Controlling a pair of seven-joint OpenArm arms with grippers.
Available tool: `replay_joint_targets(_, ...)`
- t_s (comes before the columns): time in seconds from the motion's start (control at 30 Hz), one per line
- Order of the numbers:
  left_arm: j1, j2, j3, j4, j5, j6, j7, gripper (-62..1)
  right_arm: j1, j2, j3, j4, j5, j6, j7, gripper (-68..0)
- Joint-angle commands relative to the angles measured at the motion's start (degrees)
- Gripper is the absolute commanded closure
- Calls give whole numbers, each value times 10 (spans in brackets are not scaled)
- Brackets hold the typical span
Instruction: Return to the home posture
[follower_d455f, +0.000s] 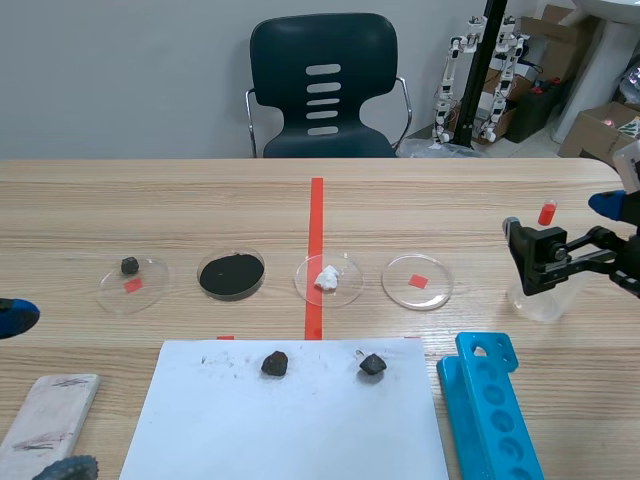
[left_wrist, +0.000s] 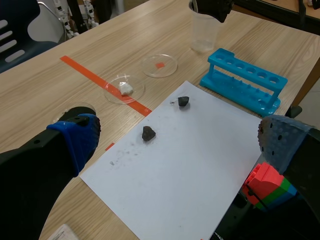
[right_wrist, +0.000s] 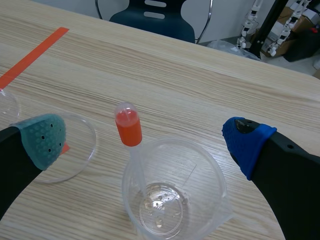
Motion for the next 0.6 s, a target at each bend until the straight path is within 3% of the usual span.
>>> replay_joint_targets(0.0,-2,3,0,7,-7,-1,-7,-623,11,5,3,7,4,0,9,-679)
replay_joint_targets(0.57,-2,3,0,7,-7,-1,-7,-623,11,5,3,7,4,0,17,-679)
